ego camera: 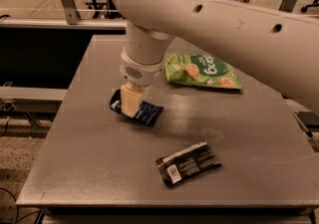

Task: Move rxbar blueberry near green rice chip bag

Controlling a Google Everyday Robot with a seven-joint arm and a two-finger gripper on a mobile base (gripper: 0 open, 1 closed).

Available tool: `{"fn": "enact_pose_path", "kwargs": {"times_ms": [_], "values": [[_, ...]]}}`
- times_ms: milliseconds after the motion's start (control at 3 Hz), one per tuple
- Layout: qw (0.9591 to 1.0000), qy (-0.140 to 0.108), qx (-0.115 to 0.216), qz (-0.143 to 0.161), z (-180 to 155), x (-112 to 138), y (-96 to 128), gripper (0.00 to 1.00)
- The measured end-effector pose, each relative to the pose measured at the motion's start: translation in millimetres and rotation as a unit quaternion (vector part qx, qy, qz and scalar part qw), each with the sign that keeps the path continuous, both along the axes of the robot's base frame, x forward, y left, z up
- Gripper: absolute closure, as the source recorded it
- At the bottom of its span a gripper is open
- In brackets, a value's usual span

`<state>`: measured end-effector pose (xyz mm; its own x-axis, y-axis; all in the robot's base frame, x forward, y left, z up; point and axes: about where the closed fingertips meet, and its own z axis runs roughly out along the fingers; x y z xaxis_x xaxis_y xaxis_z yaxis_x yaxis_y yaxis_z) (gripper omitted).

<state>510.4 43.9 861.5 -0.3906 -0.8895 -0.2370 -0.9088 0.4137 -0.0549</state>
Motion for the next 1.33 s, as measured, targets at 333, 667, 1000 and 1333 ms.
{"fn": "enact_pose_path", "kwargs": {"times_ms": [333,667,1000,1333], "values": [[0.9987,-0.022,-0.001,-0.046,15.5,14.9,-37.4,1.0],[0.9946,-0.042,-0.007,-0.095,30.8,25.7,-80.8,1.0],[0.9883,-0.055,-0.017,-0.141,40.2,28.6,-124.8,1.0],[0.9812,-0.063,-0.026,-0.18,42.9,25.1,-165.4,1.0]]}}
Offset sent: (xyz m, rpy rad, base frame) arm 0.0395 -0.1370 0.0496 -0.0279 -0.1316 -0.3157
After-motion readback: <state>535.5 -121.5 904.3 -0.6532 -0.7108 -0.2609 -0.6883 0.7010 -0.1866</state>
